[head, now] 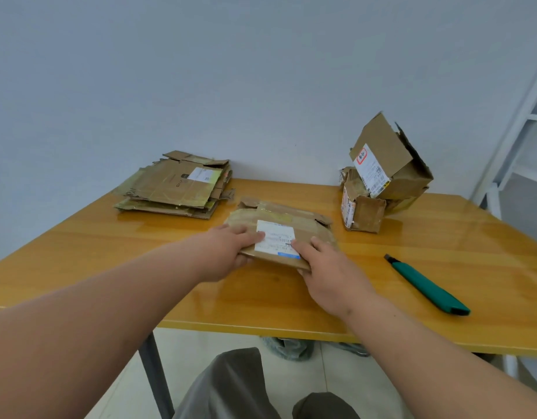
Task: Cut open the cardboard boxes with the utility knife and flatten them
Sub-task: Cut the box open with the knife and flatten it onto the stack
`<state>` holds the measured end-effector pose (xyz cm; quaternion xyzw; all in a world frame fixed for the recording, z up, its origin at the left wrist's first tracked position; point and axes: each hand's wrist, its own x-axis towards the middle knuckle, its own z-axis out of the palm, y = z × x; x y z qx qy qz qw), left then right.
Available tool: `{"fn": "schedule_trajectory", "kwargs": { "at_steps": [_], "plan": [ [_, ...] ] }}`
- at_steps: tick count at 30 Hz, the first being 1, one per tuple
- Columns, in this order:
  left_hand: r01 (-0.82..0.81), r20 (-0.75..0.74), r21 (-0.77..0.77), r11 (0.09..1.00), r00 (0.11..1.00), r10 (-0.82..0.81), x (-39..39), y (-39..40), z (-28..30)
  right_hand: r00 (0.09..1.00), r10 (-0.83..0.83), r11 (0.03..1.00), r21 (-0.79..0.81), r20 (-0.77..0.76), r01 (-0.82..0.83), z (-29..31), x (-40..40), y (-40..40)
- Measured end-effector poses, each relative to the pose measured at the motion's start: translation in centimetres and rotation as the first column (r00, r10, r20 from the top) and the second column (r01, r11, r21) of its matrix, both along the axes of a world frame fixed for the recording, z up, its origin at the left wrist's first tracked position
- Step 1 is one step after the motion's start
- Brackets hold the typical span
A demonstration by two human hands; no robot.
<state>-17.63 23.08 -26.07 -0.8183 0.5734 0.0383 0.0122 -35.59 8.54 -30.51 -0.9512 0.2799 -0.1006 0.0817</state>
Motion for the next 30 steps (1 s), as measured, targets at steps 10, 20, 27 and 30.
{"fn": "schedule_trajectory", "kwargs": {
  "at_steps": [10,20,27,30],
  "plan": [
    [0.064,0.073,-0.321,0.945,0.996,-0.043,3.0,0.3,2.6,0.989,-0.003,0.983,-0.18,0.149,0.03,4.0,3.0,-0.8],
    [-0.041,0.059,-0.363,0.931,0.996,0.067,12.1,0.8,3.7,0.981,0.121,0.966,-0.246,0.15,-0.082,6.6,13.0,-1.9],
    [-0.118,0.057,-0.342,0.932,0.988,0.147,22.6,0.5,4.1,0.974,0.184,0.957,-0.249,0.135,-0.147,7.5,24.3,-2.8],
    [-0.13,0.073,-0.381,0.915,0.983,0.17,27.2,0.3,4.0,0.972,0.186,0.953,-0.267,0.143,-0.143,7.4,29.2,-3.2]
  ]
}}
